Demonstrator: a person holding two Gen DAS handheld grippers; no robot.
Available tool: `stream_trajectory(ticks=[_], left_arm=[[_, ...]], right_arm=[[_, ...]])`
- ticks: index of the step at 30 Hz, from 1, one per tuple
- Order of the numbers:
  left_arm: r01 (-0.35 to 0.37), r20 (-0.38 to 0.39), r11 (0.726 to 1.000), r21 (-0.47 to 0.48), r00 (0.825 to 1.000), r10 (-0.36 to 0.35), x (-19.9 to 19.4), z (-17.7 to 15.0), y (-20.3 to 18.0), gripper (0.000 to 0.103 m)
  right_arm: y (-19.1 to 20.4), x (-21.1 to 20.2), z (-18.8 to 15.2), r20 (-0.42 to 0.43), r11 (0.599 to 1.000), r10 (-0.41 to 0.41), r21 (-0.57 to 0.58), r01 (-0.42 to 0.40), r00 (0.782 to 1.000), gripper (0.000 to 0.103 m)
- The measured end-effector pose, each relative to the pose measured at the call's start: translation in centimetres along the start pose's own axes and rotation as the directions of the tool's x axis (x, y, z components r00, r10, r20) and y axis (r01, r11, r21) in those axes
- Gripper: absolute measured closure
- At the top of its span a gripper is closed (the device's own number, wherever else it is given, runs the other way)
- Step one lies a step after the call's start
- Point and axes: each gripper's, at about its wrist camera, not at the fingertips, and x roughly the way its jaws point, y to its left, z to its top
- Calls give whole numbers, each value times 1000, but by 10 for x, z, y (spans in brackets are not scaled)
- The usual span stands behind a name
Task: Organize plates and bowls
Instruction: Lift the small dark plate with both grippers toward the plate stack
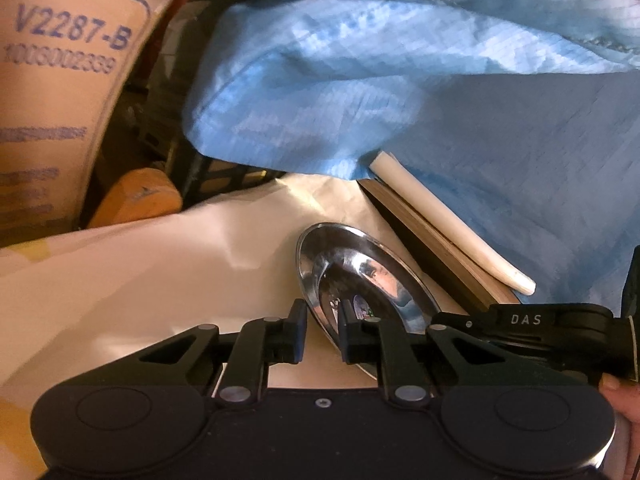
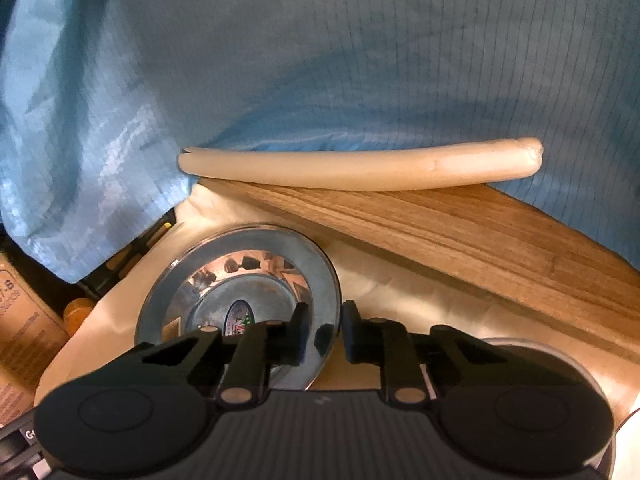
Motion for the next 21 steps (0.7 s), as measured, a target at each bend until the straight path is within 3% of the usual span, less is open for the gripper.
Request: stream_trajectory(ticks=[10, 21], left_arm=[[-2, 65, 1000, 30, 998, 0, -39, -3, 1, 86], [82, 85, 995, 58, 993, -86, -88, -18, -11, 86]], right_arm=[[20, -31, -24, 65, 1000, 23, -17, -22, 998, 88], [27, -91, -60, 143, 1000, -7, -3, 7, 990, 88]])
